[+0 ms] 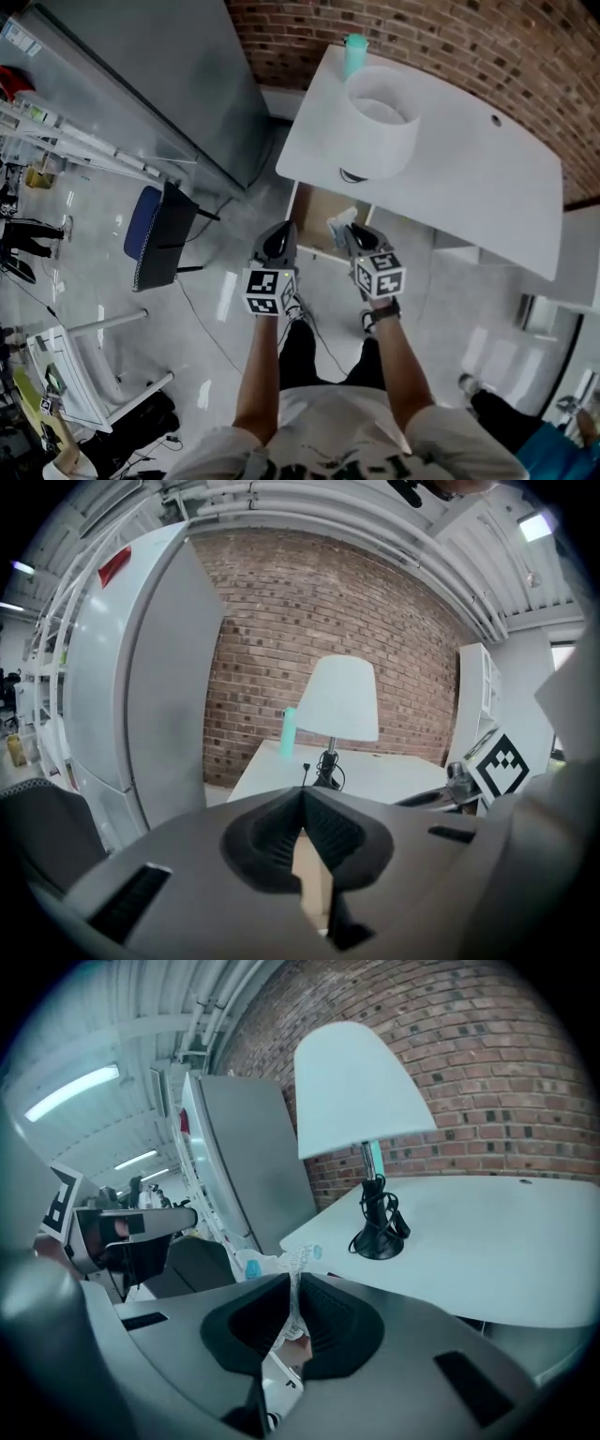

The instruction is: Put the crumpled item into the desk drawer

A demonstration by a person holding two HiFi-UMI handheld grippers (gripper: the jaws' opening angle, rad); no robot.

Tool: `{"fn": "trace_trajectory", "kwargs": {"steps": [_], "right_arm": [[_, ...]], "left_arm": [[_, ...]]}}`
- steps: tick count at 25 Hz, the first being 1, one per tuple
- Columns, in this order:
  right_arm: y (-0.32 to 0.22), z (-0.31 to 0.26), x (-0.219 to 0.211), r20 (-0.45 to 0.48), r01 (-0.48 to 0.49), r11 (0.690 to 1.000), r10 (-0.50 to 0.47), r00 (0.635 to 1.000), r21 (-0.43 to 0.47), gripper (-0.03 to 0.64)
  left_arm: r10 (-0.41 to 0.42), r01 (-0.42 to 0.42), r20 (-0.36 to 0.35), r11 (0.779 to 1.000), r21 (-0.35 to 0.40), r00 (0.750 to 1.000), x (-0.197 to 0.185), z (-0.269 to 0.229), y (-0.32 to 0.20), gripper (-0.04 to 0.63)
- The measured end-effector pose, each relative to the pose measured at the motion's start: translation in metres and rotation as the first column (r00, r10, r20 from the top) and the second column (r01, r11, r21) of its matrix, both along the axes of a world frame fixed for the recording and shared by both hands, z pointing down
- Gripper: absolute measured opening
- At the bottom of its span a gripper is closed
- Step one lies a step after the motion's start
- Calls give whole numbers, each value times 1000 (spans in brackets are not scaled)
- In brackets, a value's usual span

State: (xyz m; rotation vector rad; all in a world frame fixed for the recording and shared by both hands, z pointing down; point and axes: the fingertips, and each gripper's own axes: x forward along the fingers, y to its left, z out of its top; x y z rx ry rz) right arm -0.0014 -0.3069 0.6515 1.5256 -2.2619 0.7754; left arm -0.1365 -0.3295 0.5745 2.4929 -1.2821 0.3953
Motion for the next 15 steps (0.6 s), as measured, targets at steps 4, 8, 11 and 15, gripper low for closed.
{"fn": "trace_trajectory", "kwargs": {"steps": [4, 8, 11, 15], "right_arm": [[-11, 54, 0, -23, 18, 997, -19, 1000, -72, 25], [-23, 104, -5, -46, 37, 993, -43, 998, -116, 25], [-36, 139, -4, -58, 46, 989, -54, 997, -141, 25], [-49, 185, 3, -82, 48, 983, -64, 995, -177, 25]], "left_arm": [[-23, 22, -16, 999, -34, 1000, 2, 44, -13, -6], [-10, 10, -6, 998, -60, 1000, 4, 89, -26, -6], [10, -9, 15, 996, -84, 1000, 6, 118, -36, -6], [6, -4, 16, 995, -99, 1000, 3, 149, -51, -6]]}}
